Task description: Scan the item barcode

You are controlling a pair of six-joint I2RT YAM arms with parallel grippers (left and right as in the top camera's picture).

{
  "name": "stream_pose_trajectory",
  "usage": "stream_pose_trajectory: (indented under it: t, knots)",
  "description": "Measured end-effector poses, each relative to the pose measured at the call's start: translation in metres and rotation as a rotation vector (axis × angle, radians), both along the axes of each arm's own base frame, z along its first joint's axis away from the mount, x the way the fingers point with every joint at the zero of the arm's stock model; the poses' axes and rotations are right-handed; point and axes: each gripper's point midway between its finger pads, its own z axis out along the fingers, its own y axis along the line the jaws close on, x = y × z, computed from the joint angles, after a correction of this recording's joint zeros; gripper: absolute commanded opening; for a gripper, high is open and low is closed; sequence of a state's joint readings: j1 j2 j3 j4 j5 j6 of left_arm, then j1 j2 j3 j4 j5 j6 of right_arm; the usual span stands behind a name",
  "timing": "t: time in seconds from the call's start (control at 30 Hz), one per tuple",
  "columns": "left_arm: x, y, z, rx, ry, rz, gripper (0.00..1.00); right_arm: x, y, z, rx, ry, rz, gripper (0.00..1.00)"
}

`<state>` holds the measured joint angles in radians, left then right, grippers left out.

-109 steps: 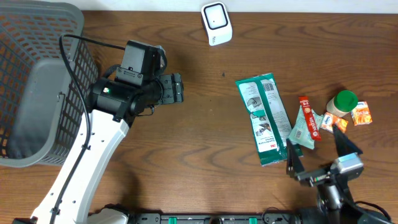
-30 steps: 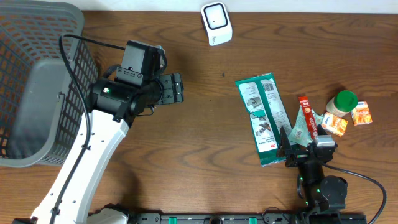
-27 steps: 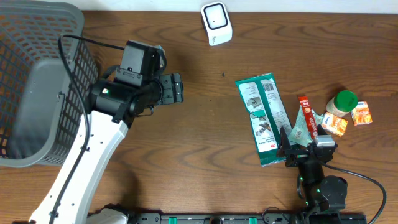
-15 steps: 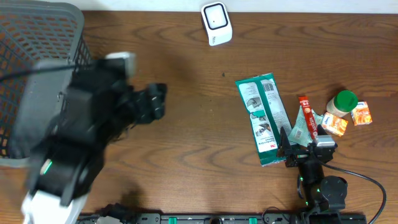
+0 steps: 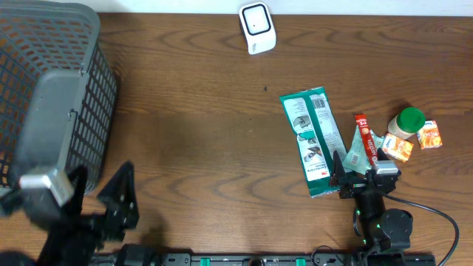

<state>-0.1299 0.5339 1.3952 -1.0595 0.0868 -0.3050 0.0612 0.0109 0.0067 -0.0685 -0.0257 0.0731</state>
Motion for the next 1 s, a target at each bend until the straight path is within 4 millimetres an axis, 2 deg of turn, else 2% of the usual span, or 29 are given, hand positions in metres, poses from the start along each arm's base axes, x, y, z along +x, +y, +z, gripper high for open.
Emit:
stream_pose_trajectory:
  t: [0.2,0.4,0.47,0.77,1.0]
  knots:
    - [-0.025,0.016,-0.010,0.008,-0.023,0.104,0.83,0.000,0.000,0.000,0.000,0.001,0.000,0.99]
    - [-0.033,0.023,-0.030,0.013,-0.025,0.161,0.83,0.000,0.000,0.000,0.000,0.001,0.000,0.99]
    - [-0.035,0.024,-0.030,0.013,-0.058,0.167,0.83,0.000,0.000,0.000,0.000,0.000,0.000,0.99]
    - [-0.044,0.024,0.002,-0.004,-0.391,0.171,0.83,0.000,0.000,0.000,0.000,0.001,0.000,0.99]
    - [-0.034,0.020,0.020,-0.017,-0.622,0.146,0.83,0.000,0.000,0.000,0.000,0.000,0.000,0.99]
